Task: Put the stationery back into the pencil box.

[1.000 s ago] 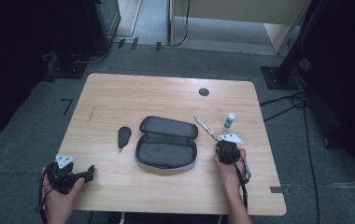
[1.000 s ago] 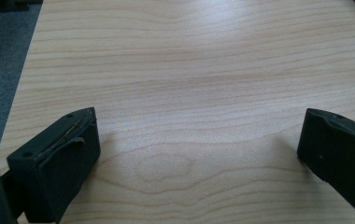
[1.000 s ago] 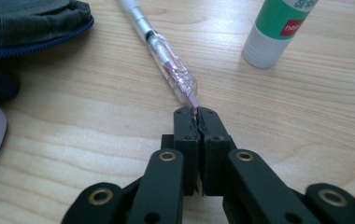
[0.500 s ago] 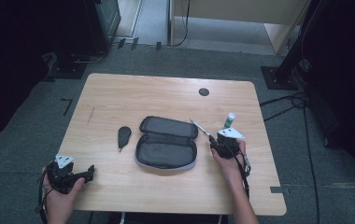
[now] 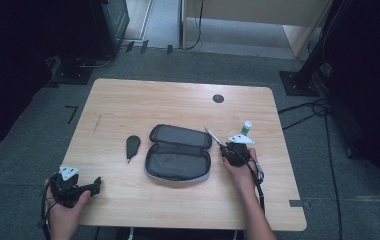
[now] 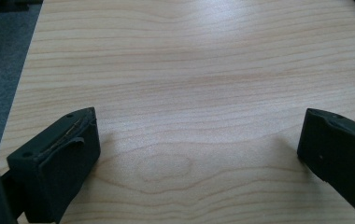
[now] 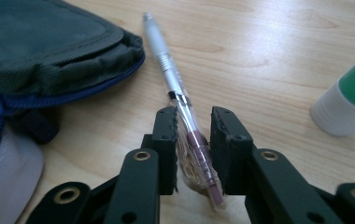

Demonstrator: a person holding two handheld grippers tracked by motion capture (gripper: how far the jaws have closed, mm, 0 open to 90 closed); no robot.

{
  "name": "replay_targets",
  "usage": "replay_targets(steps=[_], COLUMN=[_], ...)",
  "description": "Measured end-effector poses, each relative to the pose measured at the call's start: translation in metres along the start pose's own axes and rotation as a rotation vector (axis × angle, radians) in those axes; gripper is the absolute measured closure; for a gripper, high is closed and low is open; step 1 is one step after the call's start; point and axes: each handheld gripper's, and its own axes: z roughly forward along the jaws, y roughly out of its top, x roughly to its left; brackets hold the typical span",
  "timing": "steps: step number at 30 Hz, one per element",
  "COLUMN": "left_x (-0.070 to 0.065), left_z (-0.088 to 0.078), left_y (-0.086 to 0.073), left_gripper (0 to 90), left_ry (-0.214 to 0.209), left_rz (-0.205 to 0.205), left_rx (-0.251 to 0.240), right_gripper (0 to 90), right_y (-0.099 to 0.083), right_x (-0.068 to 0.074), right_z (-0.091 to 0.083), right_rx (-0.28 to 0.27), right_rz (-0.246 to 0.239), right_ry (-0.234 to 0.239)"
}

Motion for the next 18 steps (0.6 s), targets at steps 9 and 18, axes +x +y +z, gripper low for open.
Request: replay_targets(steps=[9,18], left_x=[0.000,0.000], left_z=[0.000,0.000], left_y=[0.000,0.000], left_gripper=[0.0,0.0], left_ry=[0.000,0.000], left_rz=[0.000,0.001], left_rx=[0.000,0.000], right_gripper=[76.4,76.5], right_y=[-0.016,-0.031], right_x=[0.008,0.008], right_z=[-0.020,-0.038], right_rx=[0.008,-0.014], right_rz=[0.016,0.029], right_ry=[-0.026,-0.022])
